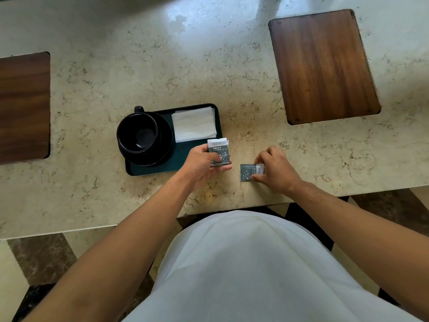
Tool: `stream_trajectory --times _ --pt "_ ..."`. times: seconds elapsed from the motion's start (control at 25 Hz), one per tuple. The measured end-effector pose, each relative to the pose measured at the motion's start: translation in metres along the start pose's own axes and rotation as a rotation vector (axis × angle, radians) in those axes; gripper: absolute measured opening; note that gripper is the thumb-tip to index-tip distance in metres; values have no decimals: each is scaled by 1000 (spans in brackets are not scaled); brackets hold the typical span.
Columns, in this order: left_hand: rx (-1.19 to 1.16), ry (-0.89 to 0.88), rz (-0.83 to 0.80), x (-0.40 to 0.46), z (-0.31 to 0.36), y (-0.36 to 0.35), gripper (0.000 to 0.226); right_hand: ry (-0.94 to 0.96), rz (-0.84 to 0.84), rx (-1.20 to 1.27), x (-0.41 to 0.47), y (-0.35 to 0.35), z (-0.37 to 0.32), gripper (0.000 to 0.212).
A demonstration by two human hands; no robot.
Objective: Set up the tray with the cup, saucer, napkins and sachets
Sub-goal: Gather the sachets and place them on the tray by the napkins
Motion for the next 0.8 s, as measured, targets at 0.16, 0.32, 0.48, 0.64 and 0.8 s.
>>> stream_trajectory --times 0.16,0.32,0.48,0.64,0.8 --pt "30 -19 8 -2 0 1 31 -142 2 191 10 5 -1 21" --pt "39 -35 29 -3 1 6 35 -256 -27 537 26 29 -17 14" --pt "54 -44 1 -5 -1 8 37 -15 -79 450 41 52 -57 39" --pt "27 -43 0 -10 -6 10 32 6 -144 431 48 45 -83 23" --pt "2 -41 0 -16 -9 15 28 69 -192 322 48 29 -101 13"
Point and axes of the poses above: each hand's wrist, its own x-axis towards the middle knuckle, its own y-axis out of the back of the hand, z = x × y, the point moved 8 cm from there along x, towards the middle knuckle, and after that the axes turned 14 degrees about z, right-handed, at the moved point
